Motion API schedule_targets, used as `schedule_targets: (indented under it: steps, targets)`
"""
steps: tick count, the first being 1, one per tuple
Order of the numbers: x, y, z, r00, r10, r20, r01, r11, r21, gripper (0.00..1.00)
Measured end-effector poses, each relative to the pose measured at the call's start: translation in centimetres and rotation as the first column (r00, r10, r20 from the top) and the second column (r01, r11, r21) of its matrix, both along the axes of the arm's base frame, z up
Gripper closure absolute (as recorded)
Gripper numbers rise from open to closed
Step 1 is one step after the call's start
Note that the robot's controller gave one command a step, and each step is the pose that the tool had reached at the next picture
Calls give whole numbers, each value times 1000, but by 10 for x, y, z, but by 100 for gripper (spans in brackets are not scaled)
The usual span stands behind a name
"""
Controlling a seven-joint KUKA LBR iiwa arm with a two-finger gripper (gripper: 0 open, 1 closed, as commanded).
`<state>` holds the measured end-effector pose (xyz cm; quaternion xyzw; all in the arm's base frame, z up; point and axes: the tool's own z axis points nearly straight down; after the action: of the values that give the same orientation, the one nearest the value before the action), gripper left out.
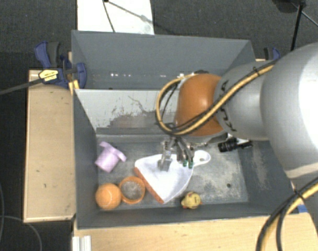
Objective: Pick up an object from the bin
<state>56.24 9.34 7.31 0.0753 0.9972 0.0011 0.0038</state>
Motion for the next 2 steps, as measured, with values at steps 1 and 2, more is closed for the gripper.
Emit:
schedule_targets:
  steps: [1,2]
  targets:
    - [1,-4,4,998,61,-3,-61,998,0,100]
    - [11,-15,39,994,110,-8,-110,994,-2,100]
